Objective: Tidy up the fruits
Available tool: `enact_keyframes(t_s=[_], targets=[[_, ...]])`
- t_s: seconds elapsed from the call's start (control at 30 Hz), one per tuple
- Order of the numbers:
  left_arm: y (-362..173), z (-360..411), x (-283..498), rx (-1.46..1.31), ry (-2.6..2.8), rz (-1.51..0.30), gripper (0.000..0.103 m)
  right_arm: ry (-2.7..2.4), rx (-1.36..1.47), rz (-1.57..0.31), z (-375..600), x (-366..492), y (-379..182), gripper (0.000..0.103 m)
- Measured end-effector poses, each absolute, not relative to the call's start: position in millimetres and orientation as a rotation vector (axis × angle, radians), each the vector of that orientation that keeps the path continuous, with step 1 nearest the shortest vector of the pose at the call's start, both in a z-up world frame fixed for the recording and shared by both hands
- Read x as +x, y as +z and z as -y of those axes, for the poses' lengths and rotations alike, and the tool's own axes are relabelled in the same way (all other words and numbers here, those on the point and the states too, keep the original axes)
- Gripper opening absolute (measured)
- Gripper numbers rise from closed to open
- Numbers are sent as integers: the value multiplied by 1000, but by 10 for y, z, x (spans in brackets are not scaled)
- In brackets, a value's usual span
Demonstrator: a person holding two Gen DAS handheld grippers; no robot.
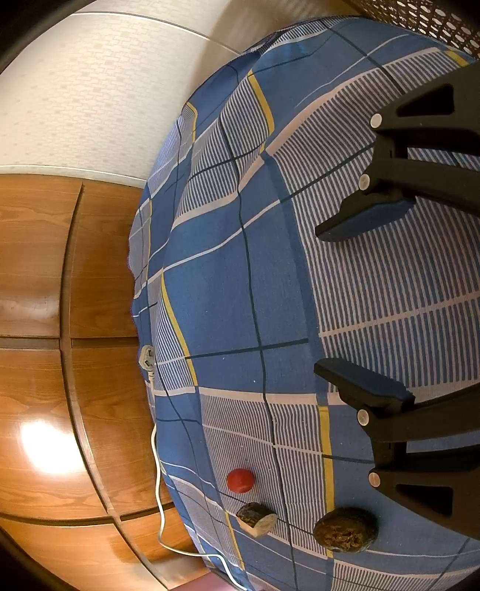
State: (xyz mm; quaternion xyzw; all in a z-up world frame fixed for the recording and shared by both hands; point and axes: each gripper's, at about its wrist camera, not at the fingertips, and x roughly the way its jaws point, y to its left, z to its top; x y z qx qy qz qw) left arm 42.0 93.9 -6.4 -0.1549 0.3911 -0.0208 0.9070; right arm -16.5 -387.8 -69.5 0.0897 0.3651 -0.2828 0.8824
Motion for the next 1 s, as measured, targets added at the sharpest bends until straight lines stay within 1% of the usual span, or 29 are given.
enact_keyframes(t_s=[0.47,0.5,0.53,0.57,0.67,0.83,0.9,0.93,1.0], targets=[[-196,-1046,643,-247,63,-810,40,-589,186,-761,3878,-163,-693,66],[-204,-1046,640,-245,69,-811,41,-589,186,-761,3879,-163,-693,66],[-208,-1040,624,-240,75,-804,46,-589,185,-761,3880,-163,-692,66],[-206,-1030,610,-232,80,-797,48,-589,186,-761,3878,-163,-693,66],[-199,-997,566,-208,98,-782,48,-590,186,-761,3877,-162,-693,66],[-250,-975,537,-232,109,-807,48,-590,184,-760,3888,-172,-688,66],[-261,-957,503,-236,112,-814,52,-590,184,-760,3884,-169,-688,66],[-262,-951,480,-243,113,-814,56,-590,183,-760,3880,-168,-688,66],[-254,-942,448,-243,118,-812,57,-590,184,-760,3884,-169,-688,66]])
